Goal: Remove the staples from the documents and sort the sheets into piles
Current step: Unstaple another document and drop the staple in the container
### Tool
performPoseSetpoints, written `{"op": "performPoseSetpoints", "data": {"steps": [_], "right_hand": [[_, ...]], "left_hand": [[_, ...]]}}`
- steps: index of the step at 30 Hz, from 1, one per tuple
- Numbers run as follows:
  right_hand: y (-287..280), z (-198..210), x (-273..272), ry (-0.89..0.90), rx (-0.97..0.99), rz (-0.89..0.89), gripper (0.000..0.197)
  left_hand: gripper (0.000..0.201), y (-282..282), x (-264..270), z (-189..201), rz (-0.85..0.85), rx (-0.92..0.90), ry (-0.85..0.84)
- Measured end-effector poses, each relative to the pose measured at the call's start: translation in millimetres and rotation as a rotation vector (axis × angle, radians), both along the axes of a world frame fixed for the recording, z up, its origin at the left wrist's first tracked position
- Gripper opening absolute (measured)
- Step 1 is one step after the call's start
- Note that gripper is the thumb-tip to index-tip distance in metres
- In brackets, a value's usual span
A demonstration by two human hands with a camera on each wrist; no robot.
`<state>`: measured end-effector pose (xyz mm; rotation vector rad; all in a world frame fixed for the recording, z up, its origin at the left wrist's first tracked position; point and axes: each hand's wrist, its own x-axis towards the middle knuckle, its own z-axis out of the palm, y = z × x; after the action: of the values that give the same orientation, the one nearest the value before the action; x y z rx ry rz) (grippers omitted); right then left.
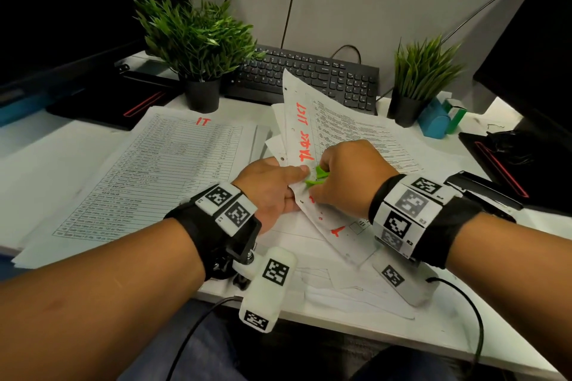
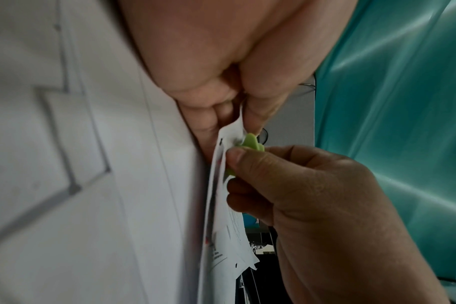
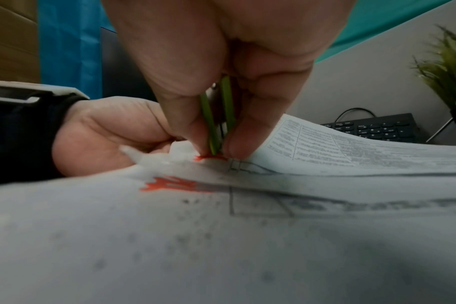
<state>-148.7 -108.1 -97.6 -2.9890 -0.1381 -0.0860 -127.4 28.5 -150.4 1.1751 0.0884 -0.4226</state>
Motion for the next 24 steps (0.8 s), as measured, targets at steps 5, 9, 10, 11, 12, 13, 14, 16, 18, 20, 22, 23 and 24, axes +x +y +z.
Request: {"op": "performPoseSetpoints", "data": {"steps": [5, 9, 10, 11, 12, 13, 14, 16, 18, 20, 22, 23, 24], "right_hand": [[-12.6, 10.5, -1.0, 0.053, 0.079, -0.002, 0.035], [-55.7, 24.1, 1.5, 0.102, 0.207, -0.126, 0.041], [-67.2, 24.8, 0.8, 0.154, 0.200, -0.160, 0.039], [-76.4, 23.5, -0.4, 0.221, 0.166, -0.191, 0.038], [-82.4, 22.0, -2.0, 0.288, 0.094, -0.205, 0.040], [-85.2, 20.6, -3.5, 0.344, -0.004, -0.202, 0.046], [-84.4, 20.5, -4.7, 0.361, -0.097, -0.191, 0.053], [-74.9, 27.6, -6.3, 0.205, -0.117, -0.158, 0.060], [-57.8, 36.1, -6.4, -0.030, 0.060, -0.083, 0.038], [-36.0, 38.4, -6.6, -0.094, 0.264, -0.012, 0.019], [-21.8, 35.4, -7.2, -0.070, 0.349, 0.008, 0.015], [-18.7, 33.8, -7.1, -0.074, 0.363, 0.000, 0.014], [-17.8, 33.1, -6.9, -0.082, 0.364, -0.010, 0.013]], "left_hand": [[0.030, -0.9, -1.4, 3.9, 0.034, 0.028, 0.025], [0.028, -0.6, -0.3, 9.9, 0.083, 0.118, -0.004], [0.026, -0.2, 0.7, 12.2, 0.097, 0.147, -0.025], [0.025, 0.1, 1.3, 16.4, 0.112, 0.178, -0.051], [0.024, -0.1, 2.1, 21.3, 0.127, 0.204, -0.079], [0.023, -0.9, 2.0, 26.9, 0.136, 0.218, -0.106], [0.023, -2.1, 2.0, 32.0, 0.143, 0.225, -0.130], [0.018, -4.8, -0.4, 42.0, 0.148, 0.262, -0.176], [0.014, -8.9, -4.5, 48.6, 0.142, 0.300, -0.231], [0.019, -13.0, -9.5, 51.7, 0.128, 0.303, -0.282], [0.028, -15.7, -12.2, 53.1, 0.125, 0.309, -0.312], [0.030, -16.2, -12.4, 53.1, 0.125, 0.306, -0.319], [0.030, -16.1, -12.5, 53.0, 0.132, 0.295, -0.320]]}}
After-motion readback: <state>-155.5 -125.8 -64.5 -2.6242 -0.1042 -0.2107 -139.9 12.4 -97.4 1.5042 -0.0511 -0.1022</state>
